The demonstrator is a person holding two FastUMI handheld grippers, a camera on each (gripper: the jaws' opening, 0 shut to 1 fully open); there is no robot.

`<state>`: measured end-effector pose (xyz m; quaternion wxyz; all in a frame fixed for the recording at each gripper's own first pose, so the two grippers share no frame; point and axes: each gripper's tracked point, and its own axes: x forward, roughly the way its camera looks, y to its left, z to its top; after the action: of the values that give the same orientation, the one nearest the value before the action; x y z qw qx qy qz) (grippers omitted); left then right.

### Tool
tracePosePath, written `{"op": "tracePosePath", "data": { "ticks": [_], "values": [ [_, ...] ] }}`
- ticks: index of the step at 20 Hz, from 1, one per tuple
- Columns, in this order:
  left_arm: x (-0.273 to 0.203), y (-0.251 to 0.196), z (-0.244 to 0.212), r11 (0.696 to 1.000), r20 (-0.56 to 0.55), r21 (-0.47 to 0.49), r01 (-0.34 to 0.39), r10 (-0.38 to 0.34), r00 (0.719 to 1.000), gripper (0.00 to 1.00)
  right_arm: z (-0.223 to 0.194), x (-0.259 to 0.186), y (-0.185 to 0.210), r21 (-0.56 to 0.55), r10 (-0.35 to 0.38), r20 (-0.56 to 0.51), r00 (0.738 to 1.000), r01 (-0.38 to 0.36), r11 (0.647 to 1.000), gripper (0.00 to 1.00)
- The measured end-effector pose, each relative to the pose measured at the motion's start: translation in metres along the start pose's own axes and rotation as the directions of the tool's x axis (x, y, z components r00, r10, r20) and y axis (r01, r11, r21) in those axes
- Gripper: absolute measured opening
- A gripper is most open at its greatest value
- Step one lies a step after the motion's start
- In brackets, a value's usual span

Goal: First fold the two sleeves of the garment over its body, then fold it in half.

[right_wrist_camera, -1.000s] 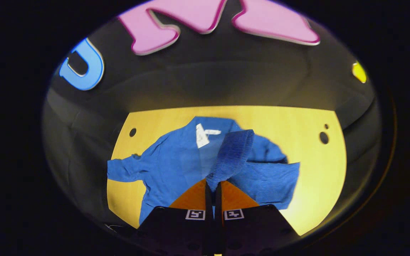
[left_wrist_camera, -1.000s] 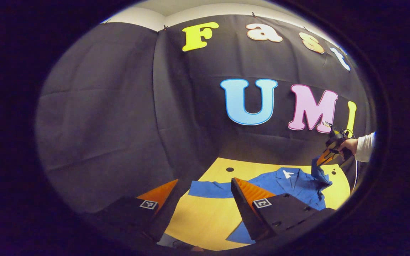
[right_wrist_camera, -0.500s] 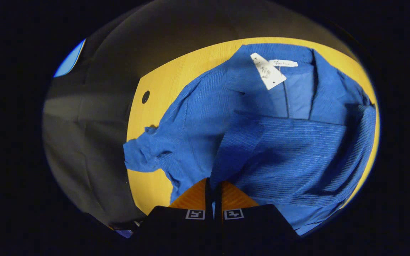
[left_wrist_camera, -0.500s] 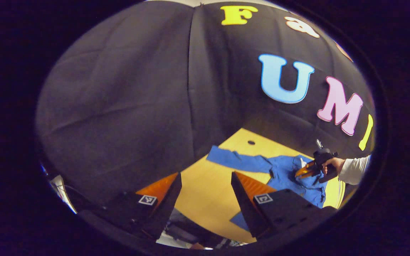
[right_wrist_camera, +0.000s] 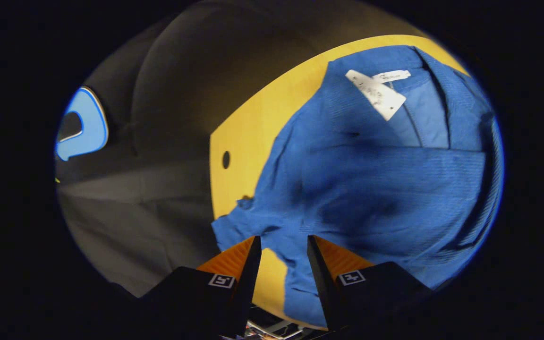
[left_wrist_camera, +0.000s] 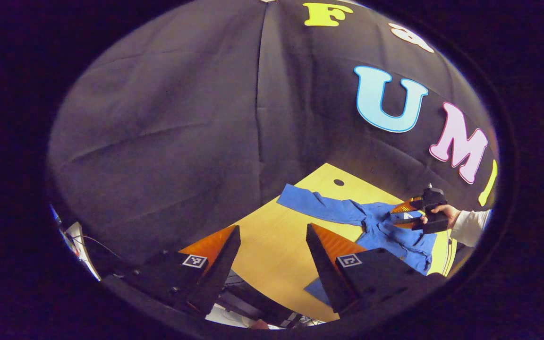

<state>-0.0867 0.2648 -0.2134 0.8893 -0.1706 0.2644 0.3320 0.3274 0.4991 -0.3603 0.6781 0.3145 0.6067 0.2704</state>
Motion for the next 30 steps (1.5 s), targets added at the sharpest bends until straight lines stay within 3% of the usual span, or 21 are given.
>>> {"op": "tracePosePath", "data": {
  "ticks": [1,2,5,7,9,10,11,14,16,19,20,23,25,28,30],
  "values": [
    [0.005,-0.004,0.001,1.0,-0.002,0.01,0.017,-0.017,1.0,0.83,-0.002,-0.004,0.004,-0.014,0.008,0.002,1.0,-0.008,1.0,0.43],
    [0.011,-0.008,0.001,0.999,-0.007,0.023,0.034,-0.034,0.999,0.83,-0.005,-0.009,0.002,-0.044,0.0,-0.001,1.0,0.0,0.999,0.71],
    [0.04,-0.02,-0.001,0.993,-0.052,0.072,0.093,-0.089,0.995,0.83,-0.024,-0.043,-0.014,-0.218,-0.075,-0.018,0.997,0.069,0.973,0.72],
    [0.07,-0.026,0.002,0.985,-0.088,0.109,0.132,-0.122,0.989,0.83,-0.041,-0.085,-0.028,-0.365,-0.135,-0.025,0.991,0.116,0.924,0.73],
    [0.113,-0.029,0.008,0.975,-0.118,0.158,0.157,-0.14,0.983,0.83,-0.057,-0.135,-0.045,-0.497,-0.194,0.005,0.981,0.17,0.851,0.83],
    [0.136,-0.031,0.011,0.968,-0.138,0.182,0.172,-0.148,0.979,0.83,-0.071,-0.162,-0.053,-0.535,-0.216,0.018,0.976,0.192,0.823,1.0],
    [0.161,-0.031,0.013,0.962,-0.168,0.205,0.18,-0.147,0.975,0.83,-0.082,-0.188,-0.058,-0.538,-0.218,0.04,0.975,0.205,0.817,0.84],
    [0.239,-0.025,0.02,0.946,-0.248,0.273,0.175,-0.107,0.963,0.82,-0.121,-0.259,-0.07,-0.416,-0.17,0.114,0.979,0.203,0.887,0.87],
    [0.287,-0.017,0.021,0.939,-0.281,0.313,0.141,-0.05,0.958,0.82,-0.146,-0.296,-0.1,-0.303,-0.178,0.169,0.969,0.223,0.926,0.87],
    [0.338,-0.011,0.02,0.926,-0.32,0.354,0.134,-0.015,0.947,0.83,-0.182,-0.359,-0.182,-0.089,-0.306,0.257,0.917,0.338,0.937,0.87],
    [0.349,-0.012,0.021,0.923,-0.329,0.357,0.142,-0.018,0.944,0.83,-0.201,-0.389,-0.202,0.01,-0.322,0.285,0.903,0.333,0.943,0.87],
    [0.379,-0.017,0.022,0.906,-0.334,0.391,0.161,-0.024,0.942,0.82,-0.239,-0.46,-0.251,0.261,-0.355,0.392,0.849,0.268,0.927,0.86],
    [0.391,-0.019,0.014,0.898,-0.367,0.397,0.189,-0.033,0.93,0.83,-0.258,-0.487,-0.272,0.358,-0.391,0.448,0.804,0.24,0.903,0.87],
    [0.403,-0.023,0.004,0.902,-0.397,0.375,0.217,-0.055,0.916,0.83,-0.28,-0.522,-0.279,0.437,-0.402,0.523,0.751,0.168,0.884,0.87],
    [0.399,-0.028,0.003,0.896,-0.404,0.356,0.267,-0.11,0.908,0.82,-0.291,-0.536,-0.274,0.45,-0.396,0.553,0.733,0.138,0.882,0.86]
  ]
}}
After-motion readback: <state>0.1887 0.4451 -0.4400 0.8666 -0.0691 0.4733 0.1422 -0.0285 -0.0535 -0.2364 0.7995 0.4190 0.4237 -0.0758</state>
